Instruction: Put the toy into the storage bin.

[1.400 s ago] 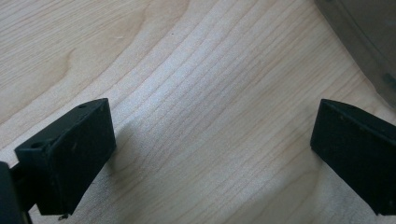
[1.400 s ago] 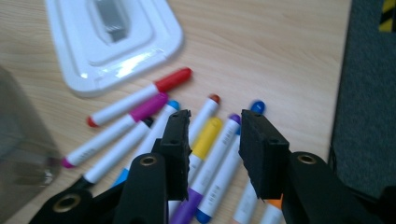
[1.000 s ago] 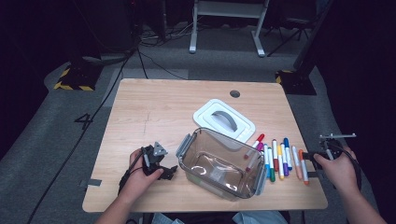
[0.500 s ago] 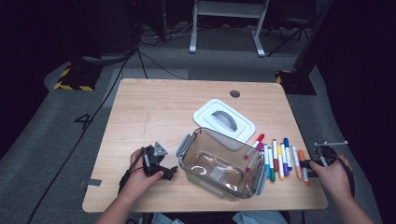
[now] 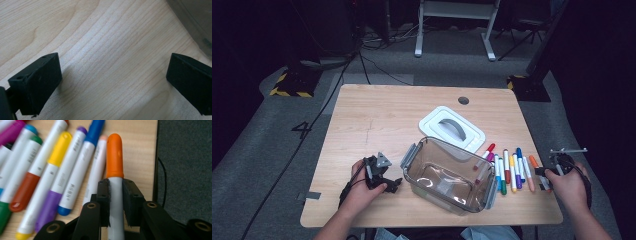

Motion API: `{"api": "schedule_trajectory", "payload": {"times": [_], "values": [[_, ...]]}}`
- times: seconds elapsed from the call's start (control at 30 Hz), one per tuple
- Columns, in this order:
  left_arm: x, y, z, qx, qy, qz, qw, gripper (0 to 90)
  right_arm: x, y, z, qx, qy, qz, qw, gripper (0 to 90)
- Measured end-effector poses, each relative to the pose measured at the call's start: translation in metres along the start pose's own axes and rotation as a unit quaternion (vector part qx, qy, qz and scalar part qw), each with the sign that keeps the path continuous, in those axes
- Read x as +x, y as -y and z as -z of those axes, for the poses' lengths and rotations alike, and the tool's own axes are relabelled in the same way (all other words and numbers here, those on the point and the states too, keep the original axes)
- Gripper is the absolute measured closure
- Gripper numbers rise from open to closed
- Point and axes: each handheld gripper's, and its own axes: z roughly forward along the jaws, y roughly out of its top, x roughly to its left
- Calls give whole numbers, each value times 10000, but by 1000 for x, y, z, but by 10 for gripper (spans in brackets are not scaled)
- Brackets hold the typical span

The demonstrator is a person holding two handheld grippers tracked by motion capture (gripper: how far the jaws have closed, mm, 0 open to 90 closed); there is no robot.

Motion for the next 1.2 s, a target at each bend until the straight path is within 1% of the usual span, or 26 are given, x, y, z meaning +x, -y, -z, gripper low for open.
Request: {"api": "schedule_trajectory", "payload": {"times": [0.07, 0.13, 0.17, 0.33, 0.5, 0.6, 0.63, 0.67, 0.7, 0.73, 0.77, 0.87, 0.93, 0.97, 1.0, 1.03, 1.17, 1.2], "values": [[0, 0, 0, 0, -2, 0, 10000, 4, 2, -6, 9, -161, -95, 74, 9998, 772], [0, 0, 0, -2, 0, -1, 10000, 4, 6, -12, 20, -263, -156, 108, 9995, 772], [0, 0, 0, 2, 3, -2, 10000, 4, 9, -16, 25, -363, -205, 176, 9990, 772], [0, 0, 0, -5, 0, -4, 10000, 4, 21, -33, 44, -601, -364, 366, 9969, 772], [0, 0, 0, -9, -7, 1, 10000, 4, 38, -51, 60, -839, -614, 643, 9925, 772], [0, 1, 0, -12, -11, -3, 10000, 4, 51, -62, 70, -932, -730, 804, 9897, 772], [-1, 1, 1, -14, -7, 24, 10000, 4, 56, -66, 73, -974, -793, 867, 9883, 772], [-1, 1, 1, -16, -8, 25, 10000, 4, 61, -68, 76, -993, -848, 899, 9874, 772], [-1, 1, 1, -18, 0, 17, 10000, 4, 61, -68, 76, -993, -848, 899, 9874, 772], [-1, 1, 1, -18, 0, 16, 10000, 4, 70, -73, 81, -1051, -950, 994, 9849, 772], [-1, 1, 1, -18, -9, 16, 10000, 4, 73, -75, 82, -1074, -980, 1029, 9840, 772], [-1, 1, 1, -17, -6, 18, 10000, 4, 87, -80, 89, -1168, -1161, 1171, 9794, 772], [-1, 1, 1, -18, -6, 18, 10000, 4, 98, -83, 93, -1198, -1283, 1275, 9762, 772], [-1, 1, 1, -19, -6, 19, 10000, 4, 103, -84, 95, -1178, -1337, 1317, 9751, 772], [-1, 1, 1, -19, -4, 19, 10000, 4, 108, -85, 96, -1193, -1380, 1398, 9732, 772], [-1, 1, 1, -16, -3, 16, 10000, 3, 114, -86, 97, -1156, -1444, 1432, 9722, 772], [-1, 1, 1, -26, -3, 18, 10000, 3, 134, -90, 101, -1208, -1646, 1645, 9650, 772], [-1, 1, 1, -24, -3, 16, 10000, 3, 139, -91, 103, -1223, -1705, 1705, 9628, 772]]}}
